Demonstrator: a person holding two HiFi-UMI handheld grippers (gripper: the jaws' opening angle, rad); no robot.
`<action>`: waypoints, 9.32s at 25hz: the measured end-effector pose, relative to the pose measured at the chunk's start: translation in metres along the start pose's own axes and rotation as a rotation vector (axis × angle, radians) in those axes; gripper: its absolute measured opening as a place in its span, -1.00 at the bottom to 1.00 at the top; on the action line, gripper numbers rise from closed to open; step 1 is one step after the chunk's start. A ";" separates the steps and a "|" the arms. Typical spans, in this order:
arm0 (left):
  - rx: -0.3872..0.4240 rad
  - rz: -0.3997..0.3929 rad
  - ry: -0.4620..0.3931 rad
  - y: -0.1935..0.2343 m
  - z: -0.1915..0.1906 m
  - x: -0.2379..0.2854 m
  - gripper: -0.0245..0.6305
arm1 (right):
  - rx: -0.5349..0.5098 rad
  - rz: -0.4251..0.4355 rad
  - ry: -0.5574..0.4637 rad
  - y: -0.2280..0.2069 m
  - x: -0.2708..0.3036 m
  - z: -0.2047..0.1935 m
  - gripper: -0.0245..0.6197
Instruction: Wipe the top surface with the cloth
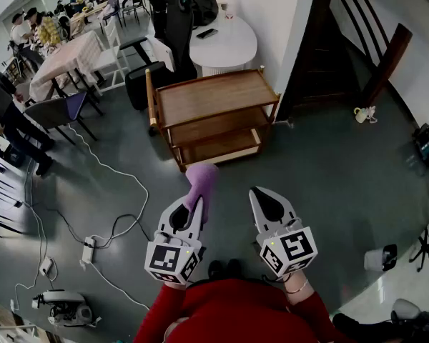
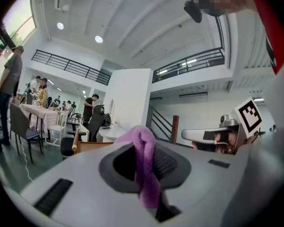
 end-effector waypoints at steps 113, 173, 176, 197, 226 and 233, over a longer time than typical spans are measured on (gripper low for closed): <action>-0.114 0.508 0.657 0.401 -0.112 0.547 -0.76 | 0.120 0.022 0.269 -0.403 0.467 0.048 -0.89; -0.073 0.478 0.552 0.322 -0.077 0.461 -0.76 | 0.135 -0.026 0.299 -0.364 0.430 0.017 -0.89; -0.116 0.198 0.491 0.231 -0.051 0.524 -0.76 | 0.160 -0.149 0.283 -0.384 0.385 0.028 -0.89; -0.069 0.018 0.767 0.170 -0.141 0.550 -0.76 | 0.177 -0.114 0.280 -0.394 0.385 0.026 -0.89; -0.022 0.749 0.495 0.365 -0.067 0.364 -0.76 | 0.081 0.173 0.316 -0.314 0.485 0.022 -0.89; 0.164 0.488 0.139 0.316 0.073 0.456 -0.76 | 0.090 0.064 0.148 -0.352 0.456 0.088 -0.89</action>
Point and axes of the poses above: the fingertips, and each gripper's own axes: x forward along the fingers, y to its left, z out of its top, the point moved 3 cm from there along -x, backward along the fingers, and after that the axes turned 4 degrees about y, right-handed, at the moved point
